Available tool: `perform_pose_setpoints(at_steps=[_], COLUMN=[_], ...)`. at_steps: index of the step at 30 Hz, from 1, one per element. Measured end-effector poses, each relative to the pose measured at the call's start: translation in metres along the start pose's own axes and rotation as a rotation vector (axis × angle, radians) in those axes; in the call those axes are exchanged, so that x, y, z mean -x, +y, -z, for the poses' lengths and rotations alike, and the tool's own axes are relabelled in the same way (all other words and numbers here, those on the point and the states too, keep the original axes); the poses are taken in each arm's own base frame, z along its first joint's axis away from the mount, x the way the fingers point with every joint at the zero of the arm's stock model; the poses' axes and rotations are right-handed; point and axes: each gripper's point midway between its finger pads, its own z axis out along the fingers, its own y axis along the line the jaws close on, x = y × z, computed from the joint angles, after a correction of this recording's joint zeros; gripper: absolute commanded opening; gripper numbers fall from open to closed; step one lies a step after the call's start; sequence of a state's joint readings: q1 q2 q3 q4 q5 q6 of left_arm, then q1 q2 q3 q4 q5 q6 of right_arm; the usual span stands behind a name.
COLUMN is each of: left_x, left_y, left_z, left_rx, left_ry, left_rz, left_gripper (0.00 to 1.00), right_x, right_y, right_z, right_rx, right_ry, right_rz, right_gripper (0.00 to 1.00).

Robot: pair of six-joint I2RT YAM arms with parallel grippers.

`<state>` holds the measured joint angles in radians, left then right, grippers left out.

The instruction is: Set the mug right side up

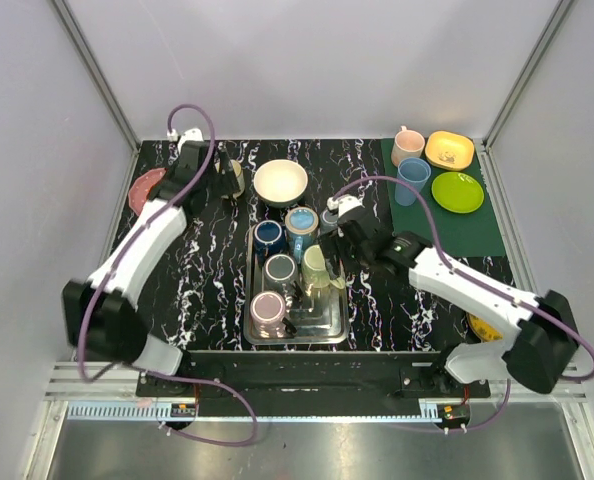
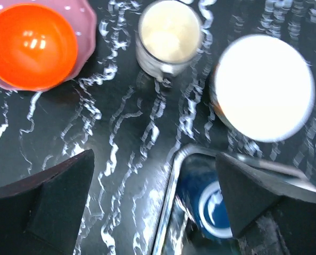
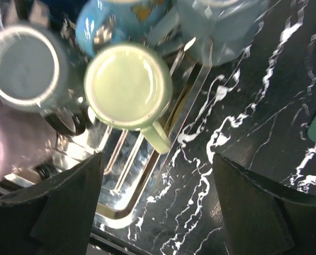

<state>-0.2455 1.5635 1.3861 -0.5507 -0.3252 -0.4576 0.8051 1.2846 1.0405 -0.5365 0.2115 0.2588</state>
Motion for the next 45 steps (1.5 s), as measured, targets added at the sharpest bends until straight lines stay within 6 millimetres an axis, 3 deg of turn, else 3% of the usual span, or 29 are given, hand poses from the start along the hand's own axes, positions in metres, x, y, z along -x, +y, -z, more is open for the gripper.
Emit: perform_pose_setpoints(at_steps=[3,5,8,13,20,25,37,45], left_x=[-0.021,-0.04,-0.064,-0.095,-0.097,-0.103,-0.107,-0.108], left_y=[-0.011,-0.014,-0.001,0.009,0.008,0.01,0.01,0.009], left_z=[0.059,0.087,0.102,0.107,0.118,0.119,0.119,0.119], left_rx=[-0.105,-0.177,-0.211,-0.229,-0.278,-0.287,-0.291,-0.298], left_ry=[-0.043,-0.042,-0.021,0.041,0.033,0.043,0.052,0.054], left_rz=[-0.014,-0.02,-0.009,-0.021,-0.019,-0.02,-0.028,-0.029], left_gripper=[0.95,0.93,0.92,0.92,0.91,0.91,0.89,0.88], right_x=[-0.029,-0.037,-0.043,-0.053,-0.069,-0.062,-0.06,-0.06], right_y=[0.002,0.003,0.005,0.007,0.006,0.01,0.012,0.016], right_z=[-0.011,-0.01,-0.008,-0.018,-0.05,-0.067,-0.082,-0.077], right_rx=[0.024,0.047,0.077,0.107,0.093,0.09,0.096,0.098], right_ry=[0.129,0.168,0.194,0.237,0.31,0.293,0.295,0.294], right_rz=[0.086,0.122,0.167,0.228,0.29,0.308,0.342,0.276], right_gripper=[0.81,0.8,0.77,0.71,0.62,0.59,0.02,0.0])
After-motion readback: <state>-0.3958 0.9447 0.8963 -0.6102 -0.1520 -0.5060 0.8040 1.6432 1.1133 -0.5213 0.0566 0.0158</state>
